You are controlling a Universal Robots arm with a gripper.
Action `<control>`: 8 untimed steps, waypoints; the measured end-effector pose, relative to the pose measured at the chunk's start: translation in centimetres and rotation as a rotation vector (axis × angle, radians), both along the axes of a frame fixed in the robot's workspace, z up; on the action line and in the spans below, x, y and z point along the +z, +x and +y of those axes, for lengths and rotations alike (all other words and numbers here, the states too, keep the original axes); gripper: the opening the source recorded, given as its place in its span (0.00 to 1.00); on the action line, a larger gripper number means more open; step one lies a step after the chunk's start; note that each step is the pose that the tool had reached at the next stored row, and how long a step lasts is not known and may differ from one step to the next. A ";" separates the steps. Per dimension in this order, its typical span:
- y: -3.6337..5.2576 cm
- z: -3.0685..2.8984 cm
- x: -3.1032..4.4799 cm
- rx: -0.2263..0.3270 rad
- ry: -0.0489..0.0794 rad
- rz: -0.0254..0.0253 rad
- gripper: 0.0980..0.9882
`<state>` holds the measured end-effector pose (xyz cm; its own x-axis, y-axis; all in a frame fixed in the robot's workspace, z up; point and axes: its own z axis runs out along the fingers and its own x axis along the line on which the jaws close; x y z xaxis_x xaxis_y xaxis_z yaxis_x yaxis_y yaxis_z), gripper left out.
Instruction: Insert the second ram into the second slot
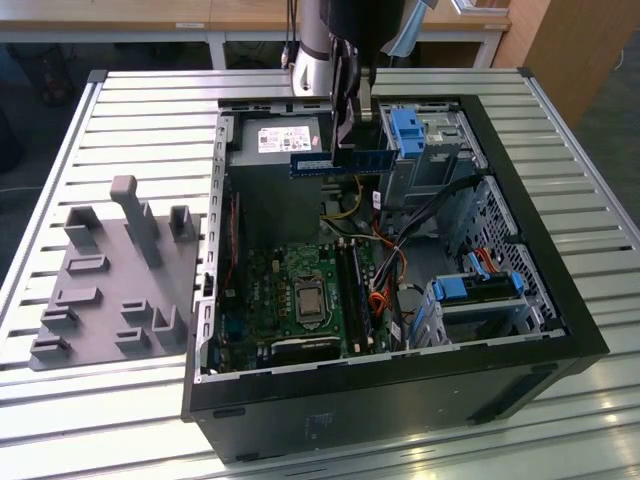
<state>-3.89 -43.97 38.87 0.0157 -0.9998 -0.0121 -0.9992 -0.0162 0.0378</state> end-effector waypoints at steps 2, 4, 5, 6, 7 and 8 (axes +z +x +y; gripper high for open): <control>0.00 0.00 0.00 -0.002 0.000 0.0000 0.04; 0.00 0.00 0.00 -0.004 0.000 0.0000 0.04; 0.00 0.00 0.00 -0.005 0.000 0.0000 0.04; 0.00 0.00 0.00 -0.006 0.000 0.0000 0.04; 0.00 0.00 0.00 -0.008 0.000 0.0000 0.04; 0.00 0.00 0.00 -0.009 0.000 0.0000 0.04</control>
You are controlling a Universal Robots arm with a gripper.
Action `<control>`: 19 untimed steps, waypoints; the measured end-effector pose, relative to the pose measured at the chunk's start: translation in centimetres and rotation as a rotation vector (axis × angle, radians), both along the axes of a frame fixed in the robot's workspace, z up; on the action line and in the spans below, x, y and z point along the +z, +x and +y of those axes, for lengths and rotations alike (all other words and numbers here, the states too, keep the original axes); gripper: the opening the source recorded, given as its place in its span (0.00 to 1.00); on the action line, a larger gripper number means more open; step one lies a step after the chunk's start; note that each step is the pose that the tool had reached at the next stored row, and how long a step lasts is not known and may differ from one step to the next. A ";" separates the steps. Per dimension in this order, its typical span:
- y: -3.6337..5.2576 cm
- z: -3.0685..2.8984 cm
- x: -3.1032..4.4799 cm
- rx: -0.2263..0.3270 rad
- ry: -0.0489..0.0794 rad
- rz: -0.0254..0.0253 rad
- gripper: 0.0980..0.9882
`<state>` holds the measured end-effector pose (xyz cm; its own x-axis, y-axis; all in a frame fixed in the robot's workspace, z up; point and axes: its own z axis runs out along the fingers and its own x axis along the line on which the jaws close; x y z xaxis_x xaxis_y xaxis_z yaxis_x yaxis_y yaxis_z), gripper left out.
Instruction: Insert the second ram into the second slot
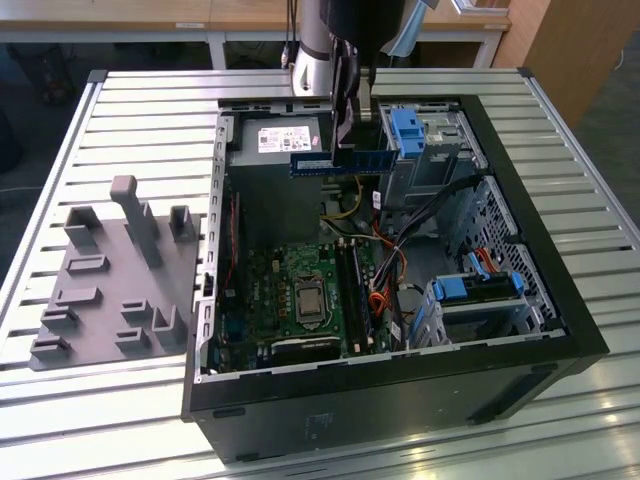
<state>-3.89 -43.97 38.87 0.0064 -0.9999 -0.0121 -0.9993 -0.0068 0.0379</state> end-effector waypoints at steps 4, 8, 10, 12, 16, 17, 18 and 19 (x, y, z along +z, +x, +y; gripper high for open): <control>0.00 0.00 0.00 -0.008 0.000 0.0000 0.04; 0.00 0.00 0.00 -0.016 0.000 0.0000 0.04; 0.00 0.00 0.00 -0.021 0.000 0.0000 0.04; 0.00 0.00 0.00 -0.025 0.000 0.0000 0.04; 0.00 0.00 0.00 -0.032 0.000 0.0000 0.04; 0.00 0.00 0.00 -0.034 0.000 0.0000 0.04; 0.00 0.00 0.00 -0.037 0.000 0.0000 0.04; 0.00 0.00 0.00 -0.039 0.000 0.0000 0.04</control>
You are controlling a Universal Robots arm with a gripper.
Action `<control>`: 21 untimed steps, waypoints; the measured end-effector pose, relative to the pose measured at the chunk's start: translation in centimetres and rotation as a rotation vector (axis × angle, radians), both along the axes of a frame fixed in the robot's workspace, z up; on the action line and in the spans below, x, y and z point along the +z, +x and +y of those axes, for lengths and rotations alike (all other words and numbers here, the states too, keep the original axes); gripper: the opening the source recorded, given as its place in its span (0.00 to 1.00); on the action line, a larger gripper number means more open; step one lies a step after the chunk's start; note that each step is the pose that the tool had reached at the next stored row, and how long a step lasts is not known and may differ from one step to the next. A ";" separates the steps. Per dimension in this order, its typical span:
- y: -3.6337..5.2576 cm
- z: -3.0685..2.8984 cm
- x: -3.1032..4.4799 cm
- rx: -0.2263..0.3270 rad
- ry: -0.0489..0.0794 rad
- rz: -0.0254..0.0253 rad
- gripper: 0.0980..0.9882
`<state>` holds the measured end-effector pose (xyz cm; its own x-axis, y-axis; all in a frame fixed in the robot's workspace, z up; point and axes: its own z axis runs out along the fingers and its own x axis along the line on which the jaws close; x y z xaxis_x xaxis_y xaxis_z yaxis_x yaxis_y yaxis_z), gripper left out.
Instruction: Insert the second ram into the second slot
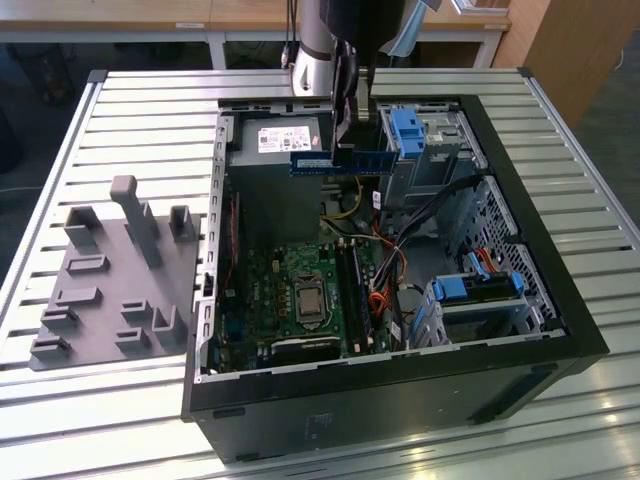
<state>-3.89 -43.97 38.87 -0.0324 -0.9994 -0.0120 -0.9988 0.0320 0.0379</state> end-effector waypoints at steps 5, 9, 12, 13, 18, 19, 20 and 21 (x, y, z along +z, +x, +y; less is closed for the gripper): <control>0.00 0.00 0.00 -0.009 0.000 0.0000 0.04; 0.00 0.00 0.00 -0.015 0.000 0.0000 0.04; 0.00 0.00 0.00 -0.021 0.000 0.0000 0.04; 0.00 0.00 0.00 -0.022 0.000 0.0000 0.04; 0.00 0.00 0.00 -0.031 0.000 0.0000 0.04; 0.00 0.00 0.00 -0.033 0.000 0.0000 0.04; 0.00 0.00 0.00 -0.034 0.000 0.0000 0.04; 0.00 0.00 0.00 -0.036 0.000 0.0000 0.04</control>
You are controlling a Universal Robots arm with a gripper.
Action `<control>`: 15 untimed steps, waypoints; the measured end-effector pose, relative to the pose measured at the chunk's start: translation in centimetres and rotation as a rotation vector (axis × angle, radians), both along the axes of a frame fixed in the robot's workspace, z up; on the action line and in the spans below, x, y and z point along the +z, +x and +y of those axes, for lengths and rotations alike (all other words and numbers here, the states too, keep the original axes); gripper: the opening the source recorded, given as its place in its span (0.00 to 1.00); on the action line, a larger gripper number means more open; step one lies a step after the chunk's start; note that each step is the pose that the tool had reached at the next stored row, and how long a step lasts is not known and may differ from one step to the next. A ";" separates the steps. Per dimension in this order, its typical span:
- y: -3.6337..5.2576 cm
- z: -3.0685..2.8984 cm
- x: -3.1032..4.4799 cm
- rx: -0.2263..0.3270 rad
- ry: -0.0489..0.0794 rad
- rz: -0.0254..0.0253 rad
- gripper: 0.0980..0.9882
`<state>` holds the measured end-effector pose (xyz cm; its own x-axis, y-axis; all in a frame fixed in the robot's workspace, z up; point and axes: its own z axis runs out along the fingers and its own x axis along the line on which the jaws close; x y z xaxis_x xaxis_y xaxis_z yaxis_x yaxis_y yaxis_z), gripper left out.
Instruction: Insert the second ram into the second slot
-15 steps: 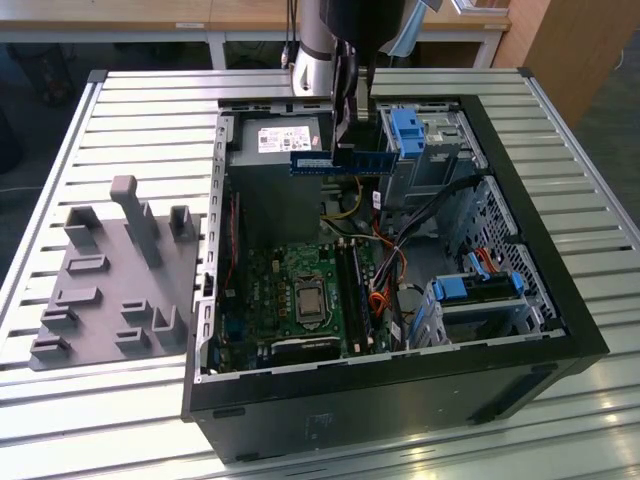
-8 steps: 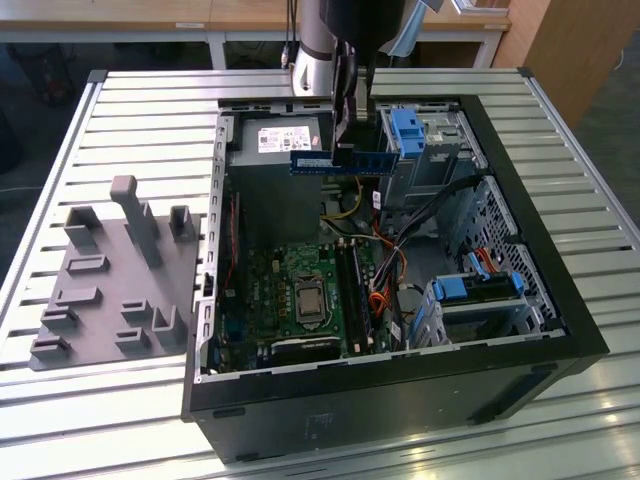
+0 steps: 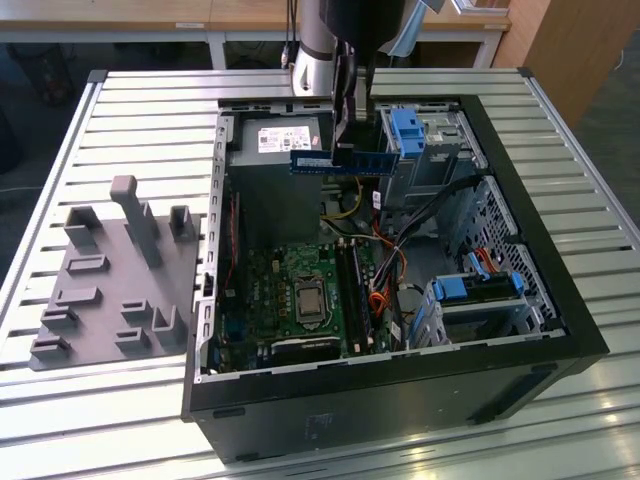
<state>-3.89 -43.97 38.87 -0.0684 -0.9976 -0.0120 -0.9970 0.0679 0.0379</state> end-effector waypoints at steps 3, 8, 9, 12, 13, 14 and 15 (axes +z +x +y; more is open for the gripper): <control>0.00 0.00 0.00 -0.005 0.000 -0.0001 0.04; 0.00 0.00 0.00 -0.014 0.000 0.0000 0.04; 0.00 0.00 0.00 -0.016 0.000 0.0000 0.04; 0.00 0.00 0.00 -0.021 0.000 0.0000 0.04; 0.00 0.00 0.00 -0.023 0.000 -0.0001 0.04; 0.00 0.00 0.00 -0.025 0.000 0.0000 0.04; 0.00 0.00 0.00 -0.027 0.000 0.0000 0.04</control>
<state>-3.89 -43.97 38.87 -0.0954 -0.9954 -0.0120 -0.9948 0.0949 0.0379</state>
